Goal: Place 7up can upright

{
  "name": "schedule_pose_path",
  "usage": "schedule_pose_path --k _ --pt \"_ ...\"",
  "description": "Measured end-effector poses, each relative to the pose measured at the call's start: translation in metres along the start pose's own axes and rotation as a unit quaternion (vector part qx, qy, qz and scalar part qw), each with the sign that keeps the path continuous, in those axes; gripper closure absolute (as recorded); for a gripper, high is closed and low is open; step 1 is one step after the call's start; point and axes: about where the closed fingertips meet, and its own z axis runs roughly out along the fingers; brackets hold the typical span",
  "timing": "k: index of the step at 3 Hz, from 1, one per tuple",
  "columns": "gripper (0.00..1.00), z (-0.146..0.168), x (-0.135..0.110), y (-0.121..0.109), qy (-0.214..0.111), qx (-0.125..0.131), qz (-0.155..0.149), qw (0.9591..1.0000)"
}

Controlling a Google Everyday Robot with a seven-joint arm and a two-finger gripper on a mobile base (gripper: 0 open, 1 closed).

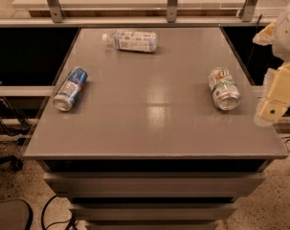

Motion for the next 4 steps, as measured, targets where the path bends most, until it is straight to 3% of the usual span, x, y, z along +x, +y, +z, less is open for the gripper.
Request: schedule_pose_path --k 1,2,3,4 --pt "0.00 0.000 0.000 0.000 0.000 0.000 0.000 1.0000" --pt "0.00 0.003 -0.008 -0.015 -0.008 0.002 0.018 0.9998" --pt "0.00 0.013 -0.020 -0.041 -0.005 -0.004 0.050 0.9987" --pt "0.00 0.029 -0.033 -0.066 0.008 -0.016 0.105 0.9943"
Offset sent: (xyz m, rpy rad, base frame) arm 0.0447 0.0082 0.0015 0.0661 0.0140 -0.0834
